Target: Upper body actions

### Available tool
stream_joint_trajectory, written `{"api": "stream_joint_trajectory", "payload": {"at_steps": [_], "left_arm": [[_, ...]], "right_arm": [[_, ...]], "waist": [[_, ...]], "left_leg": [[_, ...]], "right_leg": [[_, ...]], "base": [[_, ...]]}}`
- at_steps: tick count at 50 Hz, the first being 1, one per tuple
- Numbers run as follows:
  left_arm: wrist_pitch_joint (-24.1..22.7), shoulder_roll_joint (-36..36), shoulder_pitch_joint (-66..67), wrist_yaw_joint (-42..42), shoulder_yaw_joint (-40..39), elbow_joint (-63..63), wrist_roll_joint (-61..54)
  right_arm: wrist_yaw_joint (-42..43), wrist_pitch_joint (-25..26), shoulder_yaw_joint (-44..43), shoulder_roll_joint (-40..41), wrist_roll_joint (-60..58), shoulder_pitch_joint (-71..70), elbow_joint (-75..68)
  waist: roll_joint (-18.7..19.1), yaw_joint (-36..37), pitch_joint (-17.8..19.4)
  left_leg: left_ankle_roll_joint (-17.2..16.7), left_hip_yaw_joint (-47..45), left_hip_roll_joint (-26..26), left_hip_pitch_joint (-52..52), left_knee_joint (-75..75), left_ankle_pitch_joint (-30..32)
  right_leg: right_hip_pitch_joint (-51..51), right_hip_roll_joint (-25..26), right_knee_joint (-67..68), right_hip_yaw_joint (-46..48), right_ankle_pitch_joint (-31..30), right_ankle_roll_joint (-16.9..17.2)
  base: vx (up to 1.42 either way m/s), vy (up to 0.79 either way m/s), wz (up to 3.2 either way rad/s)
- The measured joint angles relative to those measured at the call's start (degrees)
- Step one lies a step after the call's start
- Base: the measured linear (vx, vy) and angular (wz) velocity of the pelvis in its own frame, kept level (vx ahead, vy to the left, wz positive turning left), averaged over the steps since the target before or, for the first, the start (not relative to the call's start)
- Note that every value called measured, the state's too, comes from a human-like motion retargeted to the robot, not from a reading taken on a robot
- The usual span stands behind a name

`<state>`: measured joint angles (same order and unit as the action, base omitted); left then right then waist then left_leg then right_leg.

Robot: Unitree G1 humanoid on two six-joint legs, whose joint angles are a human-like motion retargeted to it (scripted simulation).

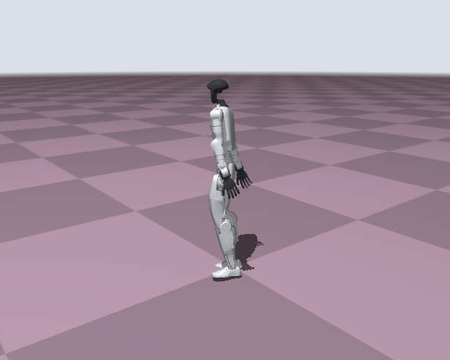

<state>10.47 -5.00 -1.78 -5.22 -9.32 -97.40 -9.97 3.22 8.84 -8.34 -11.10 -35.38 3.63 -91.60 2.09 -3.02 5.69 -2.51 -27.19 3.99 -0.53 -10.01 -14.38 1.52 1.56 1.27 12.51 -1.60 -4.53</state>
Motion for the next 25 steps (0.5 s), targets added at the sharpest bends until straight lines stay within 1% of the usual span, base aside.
{"api": "stream_joint_trajectory", "payload": {"at_steps": [2,3,5,6,7,8,10,13,15,17,20,23,25], "left_arm": [[1.6,0.1,2.9,0.5,0.5,0.0,1.2],[2.3,0.1,4.2,1.4,1.2,0.0,2.5],[3.5,-0.3,6.6,2.9,2.7,0.0,6.4],[3.7,-0.5,8.0,3.4,3.3,0.0,8.3],[4.0,-0.7,9.6,3.9,3.8,0.0,10.1],[4.3,-0.9,11.3,4.7,4.0,0.0,11.8],[5.4,-1.0,14.4,6.9,4.0,0.0,14.0],[8.1,-0.5,18.1,11.6,2.1,0.0,15.2],[10.5,0.0,20.2,14.7,0.7,0.0,15.6],[12.2,0.8,22.1,16.3,-0.3,0.0,15.8],[12.9,1.6,24.3,18.4,-0.3,0.0,17.1],[11.8,1.9,24.0,19.7,0.4,0.0,19.7],[10.4,1.8,23.0,19.3,1.1,0.0,21.1]], "right_arm": [[-0.6,-1.0,0.4,0.7,2.6,-1.1,1.1],[-1.1,-1.1,0.7,1.2,3.9,-2.2,1.7],[-2.2,-0.5,1.1,2.6,6.7,-5.0,3.4],[-3.4,-0.6,1.7,3.3,8.1,-6.6,4.5],[-4.8,-0.6,2.3,4.0,9.2,-8.3,5.6],[-6.5,-0.6,2.9,4.6,10.0,-10.2,6.7],[-9.7,-0.4,2.5,5.7,10.0,-14.7,9.5],[-13.3,-1.7,1.9,7.3,10.5,-22.2,15.4],[-15.4,-2.9,2.8,8.0,12.2,-26.9,19.9],[-16.8,-3.9,3.8,8.5,13.4,-30.7,24.4],[-18.1,-6.5,4.2,9.1,12.5,-35.1,29.4],[-15.8,-9.0,5.3,9.7,10.8,-37.7,32.0],[-14.2,-10.2,6.3,10.0,10.4,-38.1,33.0]], "waist": [[-0.1,0.5,0.3],[-0.4,0.5,0.4],[-0.3,0.8,0.6],[-0.9,3.0,1.4],[-1.6,5.3,2.2],[-2.2,7.7,2.8],[-2.0,11.8,3.4],[-0.8,17.7,4.6],[-1.0,20.8,5.9],[-1.7,24.2,7.1],[-2.9,27.2,8.4],[-3.4,27.0,8.7],[-3.5,25.9,7.9]], "left_leg": [[-0.4,-1.1,1.9,3.2,-7.8,3.4],[-0.8,-1.1,3.7,5.9,-13.9,6.5],[-1.0,2.8,7.4,14.0,-28.5,12.6],[0.8,4.7,7.4,18.0,-35.5,14.9],[1.8,6.3,7.5,22.0,-42.5,16.0],[1.3,7.2,7.7,26.0,-49.5,14.4],[1.8,6.3,12.9,34.1,-63.0,11.1],[4.4,6.9,18.2,46.7,-78.4,6.7],[5.4,6.8,20.1,53.7,-85.5,4.4],[5.5,5.7,20.3,58.5,-89.1,2.7],[5.3,3.1,20.6,61.1,-90.8,1.3],[4.9,3.1,21.3,59.8,-89.9,2.2],[4.5,4.4,20.8,57.6,-87.8,3.6]], "right_leg": [[0.2,-0.8,0.0,0.1,0.1,-0.3],[0.1,-1.6,0.0,0.8,0.1,-0.3],[-0.1,-2.1,-0.5,2.7,0.0,-0.7],[0.3,-2.6,-0.6,1.9,-0.3,-0.9],[0.8,-3.1,-0.7,1.0,-0.7,-1.2],[1.1,-3.5,-0.8,0.1,-1.0,-1.5],[1.2,-3.0,-0.7,-0.6,-1.4,-2.2],[1.0,-1.0,-0.9,-2.4,-2.0,-3.8],[1.2,-0.7,-0.8,-3.8,-2.3,-4.5],[1.4,-1.6,-0.5,-6.2,-2.5,-4.6],[2.0,-3.2,0.1,-8.0,-2.3,-4.8],[2.6,-3.5,0.7,-7.6,-1.5,-4.9],[2.9,-3.4,0.7,-6.4,-1.0,-4.9]], "base": [[0.06,-0.11,0.17],[-0.02,-0.14,0.56],[-0.09,-0.17,0.57],[-0.07,-0.15,-0.22],[-0.04,-0.16,-0.81],[-0.04,-0.19,-0.73],[-0.04,-0.16,-0.54],[-0.09,-0.08,-0.63],[-0.09,-0.06,-0.8],[-0.01,-0.01,-0.94],[0.06,0.0,-0.53],[0.01,-0.01,0.09],[0.03,-0.01,0.53]]}}
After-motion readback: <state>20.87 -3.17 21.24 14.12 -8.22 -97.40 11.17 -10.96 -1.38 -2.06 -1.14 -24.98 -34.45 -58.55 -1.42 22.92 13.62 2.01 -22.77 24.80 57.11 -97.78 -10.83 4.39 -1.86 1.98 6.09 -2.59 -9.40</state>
